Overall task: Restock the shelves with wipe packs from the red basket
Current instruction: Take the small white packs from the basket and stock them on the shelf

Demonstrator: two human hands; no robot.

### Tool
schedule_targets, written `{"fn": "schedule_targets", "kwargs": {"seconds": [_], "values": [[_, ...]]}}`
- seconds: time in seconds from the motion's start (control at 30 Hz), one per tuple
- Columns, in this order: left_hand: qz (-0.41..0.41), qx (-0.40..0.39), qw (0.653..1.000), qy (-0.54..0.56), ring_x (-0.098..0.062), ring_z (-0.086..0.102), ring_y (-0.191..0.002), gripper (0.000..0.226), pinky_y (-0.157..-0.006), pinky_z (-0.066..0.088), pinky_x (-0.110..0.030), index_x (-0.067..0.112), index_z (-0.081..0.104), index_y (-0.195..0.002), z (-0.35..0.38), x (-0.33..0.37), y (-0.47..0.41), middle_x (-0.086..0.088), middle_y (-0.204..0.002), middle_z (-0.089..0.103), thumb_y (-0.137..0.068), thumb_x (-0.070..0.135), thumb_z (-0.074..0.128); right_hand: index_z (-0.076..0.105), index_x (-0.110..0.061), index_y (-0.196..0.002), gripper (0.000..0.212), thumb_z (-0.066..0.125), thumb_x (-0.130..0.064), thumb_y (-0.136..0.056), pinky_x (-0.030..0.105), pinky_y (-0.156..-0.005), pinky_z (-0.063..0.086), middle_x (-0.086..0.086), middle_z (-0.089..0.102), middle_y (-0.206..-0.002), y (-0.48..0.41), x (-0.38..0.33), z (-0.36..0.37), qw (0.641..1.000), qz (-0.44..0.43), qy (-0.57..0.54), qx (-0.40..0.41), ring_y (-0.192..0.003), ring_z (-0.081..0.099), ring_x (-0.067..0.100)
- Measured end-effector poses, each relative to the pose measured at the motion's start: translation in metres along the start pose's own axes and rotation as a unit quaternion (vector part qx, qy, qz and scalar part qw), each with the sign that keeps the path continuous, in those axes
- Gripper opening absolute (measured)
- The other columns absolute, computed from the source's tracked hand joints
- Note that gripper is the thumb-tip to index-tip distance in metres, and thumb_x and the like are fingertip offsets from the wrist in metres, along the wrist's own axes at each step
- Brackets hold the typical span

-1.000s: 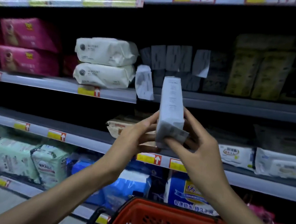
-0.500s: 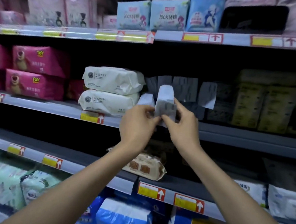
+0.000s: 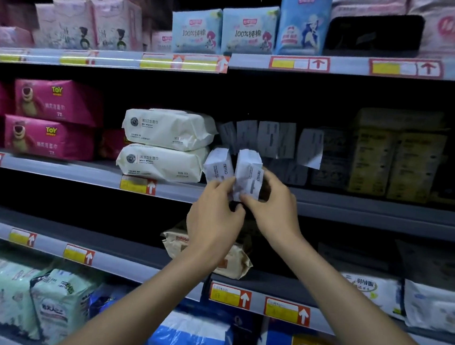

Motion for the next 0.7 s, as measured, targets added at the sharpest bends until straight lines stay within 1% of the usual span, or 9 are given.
{"fn": "schedule_targets", "kwargs": {"seconds": [0.1,0.13,0.2,0.23,0.27,0.37,0.47,0.6,0.7], "values": [[-0.003,-0.012,1.0,0.005,-0.011,0.064,-0.106,0.056,-0.077,0.051,-0.032,0.04,0.052,-0.145,-0.003,-0.001,0.01,0.015,-0.125,0.061,-0.091,0.028,0.065,0.057,-0.034,-0.14,0.063,0.081,-0.015,-0.084,0.007,-0.081,0.051,-0.018,0.073,-0.115,0.005,-0.003,-0.005,1.0,-0.002,0.005,-0.011,-0.103,0.065,-0.006],[-0.002,-0.011,1.0,0.009,-0.009,0.064,-0.106,0.055,-0.077,0.05,-0.032,0.041,0.053,-0.143,-0.005,-0.002,0.013,0.016,-0.124,0.061,-0.091,0.028,0.065,0.057,-0.034,-0.14,0.063,0.081,-0.016,-0.084,0.006,-0.079,0.05,-0.018,0.072,-0.117,0.006,-0.004,-0.007,1.0,-0.004,0.01,-0.017,-0.105,0.065,-0.006],[-0.002,-0.02,1.0,0.02,-0.008,0.064,-0.105,0.054,-0.077,0.051,-0.031,0.042,0.053,-0.142,-0.009,-0.004,0.018,0.018,-0.121,0.061,-0.091,0.029,0.066,0.054,-0.033,-0.142,0.067,0.081,-0.019,-0.083,0.02,-0.09,0.055,-0.015,0.07,-0.124,0.01,-0.004,-0.013,0.999,-0.007,0.032,-0.022,-0.113,0.064,0.002],[-0.001,-0.031,0.999,0.023,-0.008,0.063,-0.105,0.055,-0.078,0.052,-0.031,0.042,0.052,-0.143,-0.011,-0.006,0.02,0.018,-0.12,0.061,-0.091,0.03,0.067,0.052,-0.032,-0.144,0.069,0.081,-0.02,-0.083,0.029,-0.096,0.055,-0.012,0.068,-0.128,0.013,-0.004,-0.017,0.999,-0.005,0.047,-0.022,-0.119,0.063,0.007],[0.001,-0.045,0.999,0.02,-0.008,0.063,-0.107,0.056,-0.08,0.053,-0.032,0.041,0.051,-0.144,-0.012,-0.008,0.022,0.017,-0.121,0.061,-0.091,0.033,0.067,0.051,-0.03,-0.146,0.07,0.081,-0.021,-0.083,0.032,-0.101,0.053,-0.009,0.066,-0.134,0.016,-0.005,-0.021,0.998,-0.002,0.063,-0.026,-0.126,0.06,0.011],[0.018,-0.088,0.996,0.003,-0.008,0.061,-0.117,0.057,-0.088,0.053,-0.032,0.038,0.051,-0.147,-0.015,-0.011,0.029,0.015,-0.129,0.061,-0.092,0.041,0.066,0.048,-0.025,-0.15,0.07,0.079,-0.022,-0.087,0.029,-0.106,0.045,-0.003,0.058,-0.145,0.031,-0.004,-0.038,0.992,0.008,0.117,-0.044,-0.137,0.05,0.017],[0.07,-0.125,0.989,-0.045,-0.01,0.054,-0.131,0.063,-0.099,0.05,-0.035,0.039,0.046,-0.152,-0.019,-0.009,0.04,0.015,-0.143,0.055,-0.092,0.05,0.063,0.047,-0.027,-0.151,0.07,0.077,-0.031,-0.088,0.031,-0.106,0.042,-0.002,0.053,-0.146,0.05,-0.001,-0.056,0.982,0.003,0.178,-0.067,-0.138,0.048,0.018],[0.133,-0.178,0.966,-0.133,-0.014,0.036,-0.149,0.078,-0.111,0.042,-0.039,0.039,0.033,-0.16,-0.015,-0.011,0.062,0.011,-0.162,0.036,-0.089,0.065,0.053,0.035,-0.028,-0.157,0.086,0.075,-0.052,-0.084,0.035,-0.111,0.041,-0.001,0.043,-0.152,0.078,0.011,-0.071,0.958,0.023,0.25,-0.139,-0.14,0.041,0.02],[0.163,-0.21,0.948,-0.176,-0.019,0.026,-0.155,0.083,-0.118,0.036,-0.044,0.041,0.025,-0.162,-0.004,-0.015,0.084,0.005,-0.169,0.026,-0.088,0.07,0.049,0.027,-0.029,-0.16,0.096,0.071,-0.065,-0.081,0.04,-0.118,0.034,0.002,0.032,-0.16,0.104,0.026,-0.079,0.932,0.034,0.308,-0.186,-0.148,0.03,0.023]]}}
Point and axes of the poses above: each hand's wrist, its own y-axis away from the middle knuckle, its own z-axis out of the palm, x = y × z, the point moved 4 cm from there along -y, towards the middle knuckle
